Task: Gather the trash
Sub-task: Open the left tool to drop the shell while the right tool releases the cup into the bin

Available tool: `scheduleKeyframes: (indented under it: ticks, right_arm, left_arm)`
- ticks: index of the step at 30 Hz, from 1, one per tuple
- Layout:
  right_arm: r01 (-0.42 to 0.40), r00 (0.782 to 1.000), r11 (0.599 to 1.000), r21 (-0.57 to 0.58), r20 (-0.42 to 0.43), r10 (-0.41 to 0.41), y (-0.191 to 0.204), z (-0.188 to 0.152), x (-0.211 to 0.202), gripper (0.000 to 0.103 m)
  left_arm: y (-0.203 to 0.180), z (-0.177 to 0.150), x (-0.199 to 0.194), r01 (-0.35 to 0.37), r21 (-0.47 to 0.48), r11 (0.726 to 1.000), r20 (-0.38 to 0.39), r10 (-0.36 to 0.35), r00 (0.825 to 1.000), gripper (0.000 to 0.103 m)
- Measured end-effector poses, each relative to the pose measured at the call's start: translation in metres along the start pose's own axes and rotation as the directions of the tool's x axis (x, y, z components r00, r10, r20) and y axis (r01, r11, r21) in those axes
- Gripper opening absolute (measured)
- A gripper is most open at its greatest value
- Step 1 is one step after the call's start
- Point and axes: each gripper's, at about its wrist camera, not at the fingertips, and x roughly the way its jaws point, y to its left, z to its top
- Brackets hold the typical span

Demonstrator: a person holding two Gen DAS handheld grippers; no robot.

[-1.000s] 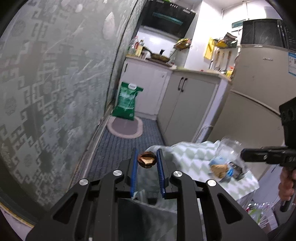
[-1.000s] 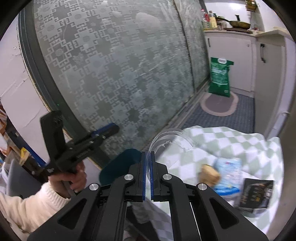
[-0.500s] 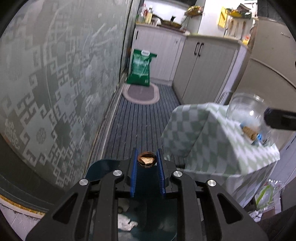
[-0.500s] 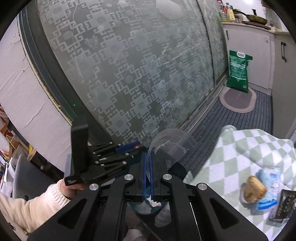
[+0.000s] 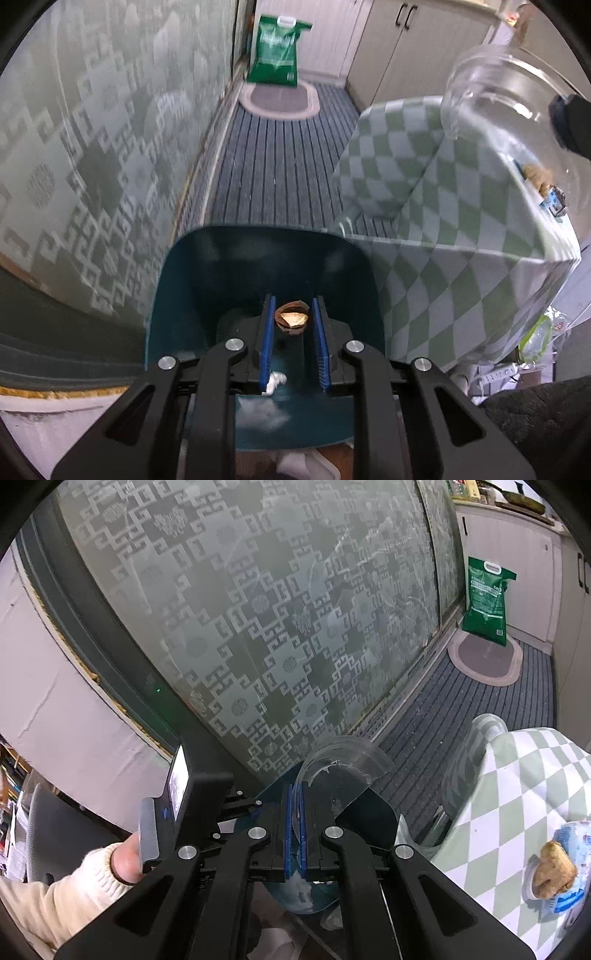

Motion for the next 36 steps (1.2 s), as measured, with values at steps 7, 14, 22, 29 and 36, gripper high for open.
scheduleKeyframes:
  ticks: [7,14,22,29,36]
  right_arm:
    - [0.033,0.995,0.999,-0.003,-0.096,-0.033,0.001,-0.006,0.032,0.003]
    - [0.04,0.987,0.999,-0.023,-0.155,-0.043,0.006,-0.015,0.051,0.003]
    - [0.03,0.975,0.999,-0.04,-0.218,-0.038,0.006,-0.028,0.067,0.003]
    - [0.005,0.962,0.997,-0.075,-0.273,-0.025,0.015,-0.039,0.081,0.003]
    - [-0.025,0.954,0.998,-0.065,-0.299,0.005,0.019,-0.043,0.088,0.004]
  left_arm:
    - [0.007,-0.004,0.011,-0.001,-0.032,0.999,-0.063,-0.001,0.998,0.024]
    - [0.015,0.002,0.002,-0.034,-0.072,0.997,-0.015,0.033,0.999,0.026]
    - [0.023,0.013,-0.032,-0.008,-0.123,0.992,0.158,0.027,0.987,0.025]
    - [0.023,0.015,-0.061,0.051,-0.149,0.987,0.31,-0.002,0.951,0.029]
    - [0.025,0.014,-0.077,0.107,-0.17,0.98,0.4,-0.03,0.916,0.032]
